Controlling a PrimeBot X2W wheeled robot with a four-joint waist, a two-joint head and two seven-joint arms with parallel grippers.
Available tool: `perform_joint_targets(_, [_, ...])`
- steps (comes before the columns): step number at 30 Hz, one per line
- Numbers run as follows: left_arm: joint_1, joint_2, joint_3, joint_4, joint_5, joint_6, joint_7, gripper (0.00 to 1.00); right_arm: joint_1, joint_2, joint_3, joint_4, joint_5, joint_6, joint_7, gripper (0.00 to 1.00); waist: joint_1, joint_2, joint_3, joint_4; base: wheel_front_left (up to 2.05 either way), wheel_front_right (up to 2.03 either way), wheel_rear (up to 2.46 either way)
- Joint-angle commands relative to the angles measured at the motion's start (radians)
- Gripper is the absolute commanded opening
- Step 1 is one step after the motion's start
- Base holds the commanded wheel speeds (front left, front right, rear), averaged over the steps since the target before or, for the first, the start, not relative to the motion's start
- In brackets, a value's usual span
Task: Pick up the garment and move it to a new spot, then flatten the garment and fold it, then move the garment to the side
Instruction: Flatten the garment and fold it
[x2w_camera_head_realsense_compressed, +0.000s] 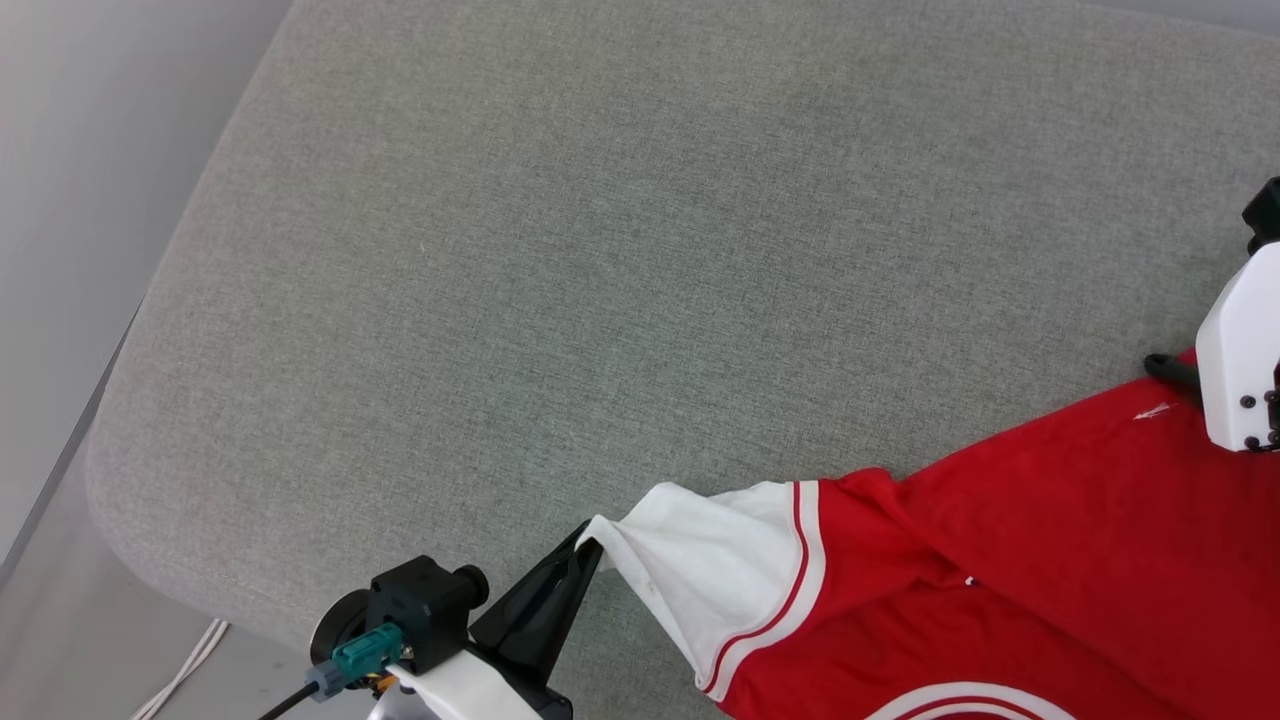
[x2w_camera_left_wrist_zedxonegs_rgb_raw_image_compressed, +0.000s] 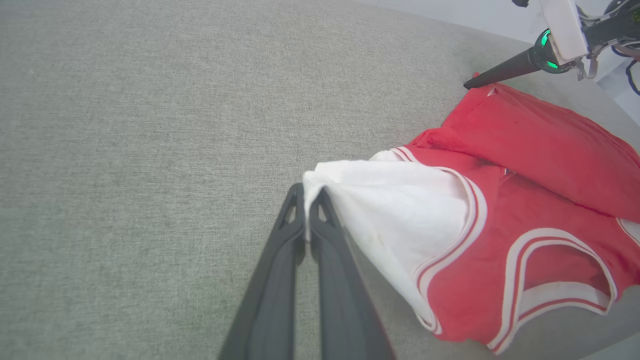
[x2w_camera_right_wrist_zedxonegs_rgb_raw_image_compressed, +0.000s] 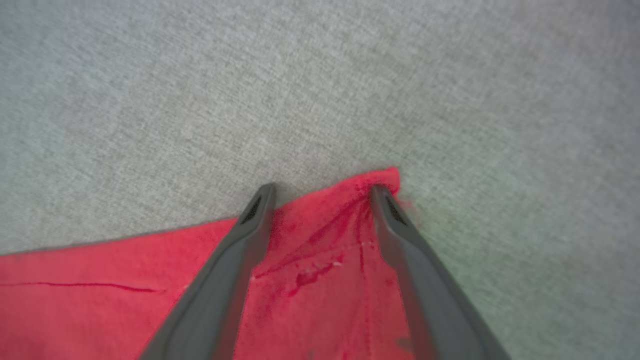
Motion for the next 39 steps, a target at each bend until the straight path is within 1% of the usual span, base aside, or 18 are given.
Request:
perform_joint_targets(1, [-0.015,-0.001,0.004,0.003,-0.005,0.001,-0.007,0.0,0.095,0.01,0.058,0.08,0.01,-0.001,0.029,0.0,0.0001,-0.0001,0.0,-0.005,0.0,0.0,0.0])
perform_joint_targets(4, [-0.017,0.003,0.006,0.007,-0.005,0.001,-0.009,0.0,0.104,0.003,0.07,0.08,0.015,-0.001,0.024,0.0,0.0001,-0.0001,-0.006,-0.014,0.0,0.0,0.0])
perform_joint_targets(7, [-0.021,0.007,0.009,0.012,-0.006,-0.001,-0.01,0.0,0.094,0.0,0.072,0.076,0.016,-0.001,-0.004,0.0,0.0001,-0.0001,-0.023,-0.026,0.0,0.0,0.0])
perform_joint_targets(11, [-0.014,0.017,0.018,0.016,-0.011,0.006,-0.015,0.0,0.063,0.003,0.08,0.068,0.029,-0.001,-0.068,0.0,0.0001,-0.0001,-0.07,-0.051,0.0,0.0,0.0])
perform_joint_targets(12, [-0.014,0.017,0.018,0.016,-0.011,0.006,-0.015,0.0,0.063,0.003,0.08,0.068,0.029,-0.001,-0.068,0.0,0.0001,-0.0001,-0.07,-0.051,0.0,0.0,0.0])
perform_joint_targets(16, [-0.001,0.041,0.037,0.006,-0.012,0.019,-0.015,0.0,0.018,0.008,0.082,0.06,0.049,-0.001,-0.144,0.0,0.0001,-0.0001,-0.133,-0.086,0.0,0.0,0.0])
perform_joint_targets(22, [0.014,0.102,0.073,-0.039,-0.007,0.045,0.003,0.0,-0.019,0.003,0.11,0.051,0.09,-0.001,-0.232,0.0,0.0001,-0.0001,-0.233,-0.149,0.0,0.0,0.0])
perform_joint_targets(25, [0.016,0.139,0.1,-0.074,-0.006,0.06,0.014,0.0,-0.041,-0.011,0.115,0.032,0.118,-0.001,-0.271,0.0,0.0001,-0.0001,-0.276,-0.179,0.0,0.0,0.0])
perform_joint_targets(28, [0.012,0.159,0.137,-0.116,-0.034,0.072,0.018,0.0,-0.057,-0.021,0.118,0.01,0.136,-0.001,-0.3,0.0,0.0001,-0.0001,-0.315,-0.21,0.0,0.0,0.0])
perform_joint_targets(30, [-0.004,0.188,0.163,-0.142,-0.029,0.077,0.026,0.0,-0.073,-0.03,0.122,-0.012,0.15,-0.001,-0.31,0.0,0.0001,-0.0001,-0.336,-0.23,0.0,0.0,0.0])
perform_joint_targets(34, [-0.046,0.227,0.22,-0.186,-0.04,0.088,0.033,0.0,-0.103,-0.045,0.122,-0.069,0.176,-0.001,-0.323,0.0,0.0001,-0.0001,-0.371,-0.275,0.0,0.0,0.0])
perform_joint_targets(39, [-0.125,0.279,0.315,-0.241,-0.051,0.097,0.04,0.0,-0.159,-0.047,0.11,-0.158,0.201,-0.001,-0.342,0.0,0.0001,-0.0001,-0.397,-0.332,0.0,0.0,0.0])
